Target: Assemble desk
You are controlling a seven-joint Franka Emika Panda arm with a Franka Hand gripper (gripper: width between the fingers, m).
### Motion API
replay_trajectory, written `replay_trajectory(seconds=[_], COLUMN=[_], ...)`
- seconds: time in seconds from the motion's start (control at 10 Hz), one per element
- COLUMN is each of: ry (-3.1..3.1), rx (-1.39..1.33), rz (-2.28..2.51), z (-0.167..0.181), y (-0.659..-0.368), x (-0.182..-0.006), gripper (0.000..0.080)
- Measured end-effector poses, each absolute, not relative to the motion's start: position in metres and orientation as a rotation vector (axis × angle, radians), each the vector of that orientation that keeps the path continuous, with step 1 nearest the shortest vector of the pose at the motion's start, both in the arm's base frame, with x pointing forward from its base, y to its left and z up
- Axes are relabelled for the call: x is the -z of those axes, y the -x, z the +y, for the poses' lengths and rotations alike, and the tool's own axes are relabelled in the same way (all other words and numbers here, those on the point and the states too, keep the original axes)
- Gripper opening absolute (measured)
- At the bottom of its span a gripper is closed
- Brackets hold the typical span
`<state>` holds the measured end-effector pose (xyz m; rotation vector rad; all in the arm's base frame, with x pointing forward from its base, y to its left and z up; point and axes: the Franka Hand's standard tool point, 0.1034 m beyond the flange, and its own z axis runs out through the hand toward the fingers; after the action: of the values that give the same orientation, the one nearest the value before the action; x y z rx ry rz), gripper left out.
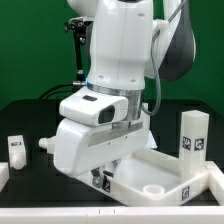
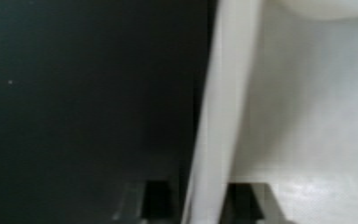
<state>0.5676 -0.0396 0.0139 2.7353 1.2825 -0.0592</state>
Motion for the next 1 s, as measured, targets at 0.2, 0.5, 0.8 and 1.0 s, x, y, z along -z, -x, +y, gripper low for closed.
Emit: replay_trajectory(seconds=[0.2,0.5,0.8,1.0], ry=[-2.732,-2.652,-2.497,-2.427], rx=[0.072,0.114,0.137,0.116], rz=[1.304,1.502,1.728,1.807], z=[-0.036,-0.027,-0.033,-0.023], y=[-0.578,-0.61,-0.611,-0.622], x=[-0.019,-0.023,-0.022,-0.03], gripper=[0.0063,0.0057,0.0056,0.0056])
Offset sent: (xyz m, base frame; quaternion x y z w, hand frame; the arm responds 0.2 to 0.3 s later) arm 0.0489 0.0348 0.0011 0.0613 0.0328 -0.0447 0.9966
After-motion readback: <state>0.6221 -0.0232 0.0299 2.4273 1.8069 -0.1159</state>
